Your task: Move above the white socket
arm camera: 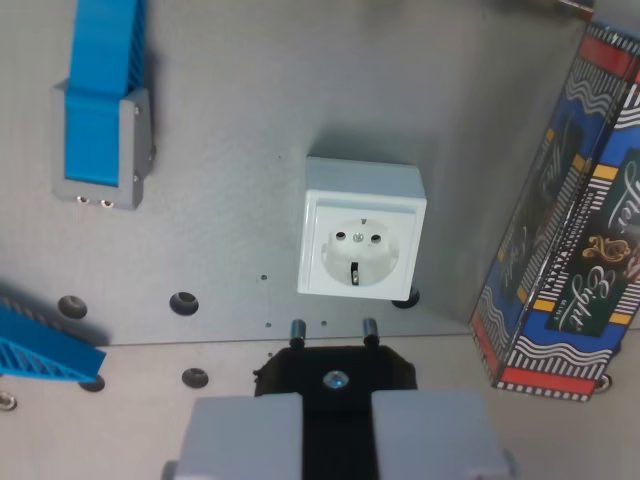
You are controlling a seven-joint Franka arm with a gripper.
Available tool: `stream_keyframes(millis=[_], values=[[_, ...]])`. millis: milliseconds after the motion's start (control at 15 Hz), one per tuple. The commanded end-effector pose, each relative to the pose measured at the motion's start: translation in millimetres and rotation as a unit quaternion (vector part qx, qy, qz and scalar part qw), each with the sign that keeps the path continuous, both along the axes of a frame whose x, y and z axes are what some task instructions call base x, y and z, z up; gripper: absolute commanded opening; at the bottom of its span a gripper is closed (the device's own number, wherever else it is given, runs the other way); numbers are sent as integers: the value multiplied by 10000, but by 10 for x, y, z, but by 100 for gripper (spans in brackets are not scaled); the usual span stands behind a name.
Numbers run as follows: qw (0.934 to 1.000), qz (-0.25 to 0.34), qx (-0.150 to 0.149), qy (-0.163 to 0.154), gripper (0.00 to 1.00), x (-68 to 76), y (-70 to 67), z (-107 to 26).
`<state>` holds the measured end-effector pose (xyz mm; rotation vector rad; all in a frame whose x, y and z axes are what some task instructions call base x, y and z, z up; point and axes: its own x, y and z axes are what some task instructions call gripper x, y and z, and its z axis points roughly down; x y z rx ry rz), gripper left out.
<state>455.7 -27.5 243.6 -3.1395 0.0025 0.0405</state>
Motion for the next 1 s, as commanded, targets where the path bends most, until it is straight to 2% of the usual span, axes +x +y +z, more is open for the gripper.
stream_keyframes(millis=[67,1000], values=[[9983,-365,47,-448,0,-68,-37,-160],[9972,-579,138,-448,0,-380,-117,-883]])
